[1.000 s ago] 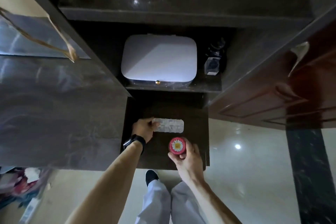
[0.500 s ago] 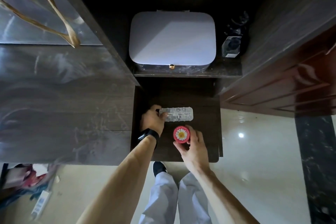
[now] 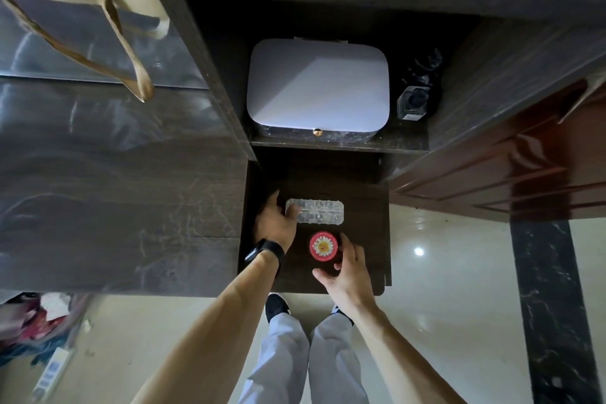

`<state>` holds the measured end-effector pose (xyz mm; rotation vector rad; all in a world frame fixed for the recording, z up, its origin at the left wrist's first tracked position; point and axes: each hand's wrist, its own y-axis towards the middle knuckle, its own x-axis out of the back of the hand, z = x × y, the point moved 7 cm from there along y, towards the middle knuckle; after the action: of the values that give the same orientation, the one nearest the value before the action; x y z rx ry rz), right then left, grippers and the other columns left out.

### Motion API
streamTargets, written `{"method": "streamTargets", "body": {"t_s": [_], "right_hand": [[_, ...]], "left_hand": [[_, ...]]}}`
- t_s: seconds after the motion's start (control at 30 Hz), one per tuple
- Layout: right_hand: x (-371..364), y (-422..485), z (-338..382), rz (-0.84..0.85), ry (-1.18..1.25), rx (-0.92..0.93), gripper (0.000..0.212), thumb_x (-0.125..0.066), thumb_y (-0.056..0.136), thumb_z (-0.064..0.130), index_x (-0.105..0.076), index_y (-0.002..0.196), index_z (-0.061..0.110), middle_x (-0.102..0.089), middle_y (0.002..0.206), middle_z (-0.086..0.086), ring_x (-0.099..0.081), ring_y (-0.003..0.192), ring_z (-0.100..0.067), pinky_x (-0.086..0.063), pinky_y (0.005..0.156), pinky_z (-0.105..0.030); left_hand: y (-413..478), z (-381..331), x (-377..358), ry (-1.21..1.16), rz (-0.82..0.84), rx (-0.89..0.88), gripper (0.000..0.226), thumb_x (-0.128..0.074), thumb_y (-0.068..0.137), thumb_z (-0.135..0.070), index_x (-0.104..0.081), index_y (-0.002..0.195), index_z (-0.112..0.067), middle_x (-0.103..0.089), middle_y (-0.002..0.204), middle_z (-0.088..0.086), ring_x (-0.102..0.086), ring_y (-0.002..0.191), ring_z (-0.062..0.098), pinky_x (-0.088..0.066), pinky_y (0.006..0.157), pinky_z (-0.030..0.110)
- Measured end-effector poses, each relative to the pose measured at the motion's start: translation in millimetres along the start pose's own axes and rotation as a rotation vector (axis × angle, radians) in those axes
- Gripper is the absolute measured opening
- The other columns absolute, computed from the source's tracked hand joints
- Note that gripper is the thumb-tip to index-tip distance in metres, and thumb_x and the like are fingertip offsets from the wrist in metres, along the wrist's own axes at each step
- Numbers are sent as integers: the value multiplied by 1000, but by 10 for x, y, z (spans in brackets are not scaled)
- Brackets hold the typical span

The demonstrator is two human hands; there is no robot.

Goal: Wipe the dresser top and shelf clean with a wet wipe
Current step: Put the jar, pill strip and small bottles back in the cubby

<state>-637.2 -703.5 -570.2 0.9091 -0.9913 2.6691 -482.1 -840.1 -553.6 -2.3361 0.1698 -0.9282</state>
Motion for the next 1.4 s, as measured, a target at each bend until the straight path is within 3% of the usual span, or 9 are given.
{"method": "streamTargets", "body": {"t_s": [0.2, 0.4, 0.53, 0.63, 0.87, 1.03, 1.13, 1.23, 1.4], "right_hand": [[644, -559, 314, 40, 80, -113, 62, -68, 91, 33, -41, 145, 22, -57, 135, -1, -61, 105, -11, -51, 86, -23], [1580, -660, 1377, -262, 323, 40, 43, -65, 92, 42, -55, 130, 22, -66, 112, 5, -64, 99, -11, -49, 78, -20], [1693, -178, 1785, -234, 578, -94, 72, -64, 81, 62, -45, 143, 30, -66, 119, 6, -66, 106, -19, -53, 97, -45], [1655, 143, 1947, -184, 424, -167, 90, -52, 76, 75, -33, 151, 28, -62, 131, -5, -63, 116, -29, -53, 96, -51], [1651, 133, 1932, -208, 665, -189, 44, -66, 90, 45, -47, 121, 19, -68, 107, -10, -66, 77, -23, -56, 62, -36], [1698, -77, 1868, -95, 938, -176, 36, -75, 87, 18, -52, 112, 9, -63, 115, -13, -64, 103, -23, -55, 88, -36], [1768, -261, 1851, -44, 1063, -164, 42, -78, 82, 9, -53, 115, 3, -63, 110, -16, -65, 97, -22, -56, 85, -32], [1752, -545, 1698, -7, 1083, -146, 42, -77, 83, 8, -56, 119, 11, -68, 109, -9, -66, 103, -20, -55, 87, -33], [1543, -999, 1334, 92, 1030, -161, 43, -70, 88, 3, -55, 126, 15, -73, 108, -9, -67, 104, -19, -52, 87, -34]], "left_hand": [[-865, -188, 491, 18, 8, -138, 45, -58, 93, -21, -51, 138, -23, -56, 132, 6, -54, 120, 25, -43, 93, 28], [-1574, -957, 1558, 193, -413, -596, 87, -64, 84, -21, -17, 157, -16, -11, 164, 10, -19, 148, 31, -24, 118, 46], [-1673, -1467, 1995, 467, -545, -727, 94, -58, 86, -27, 0, 158, -14, 15, 163, 2, 14, 151, 20, -1, 119, 49], [-1623, -1648, 2074, 637, -555, -749, 97, -57, 84, -27, 5, 156, -12, 18, 162, 3, 14, 151, 21, -2, 120, 51], [-1657, -1691, 2005, 686, -515, -643, 95, -54, 87, -30, 8, 156, -12, 26, 160, 3, 18, 150, 22, 0, 120, 51], [-1729, -1715, 2023, 638, -460, -609, 91, -50, 92, -30, 14, 155, -15, 32, 158, -1, 22, 149, 20, 0, 122, 49], [-1761, -1601, 1960, 408, -411, -607, 89, -54, 91, -32, 4, 157, -22, 14, 165, -2, -4, 152, 24, -20, 119, 43], [-1691, -1195, 1711, 16, -152, -304, 83, -57, 91, -52, -13, 157, -29, -20, 162, 1, -31, 144, 23, -34, 115, 39], [-1888, -554, 1302, -630, 150, 94, 75, -66, 80, -66, -44, 142, -29, -67, 121, -5, -67, 104, 14, -53, 92, 37]]}}
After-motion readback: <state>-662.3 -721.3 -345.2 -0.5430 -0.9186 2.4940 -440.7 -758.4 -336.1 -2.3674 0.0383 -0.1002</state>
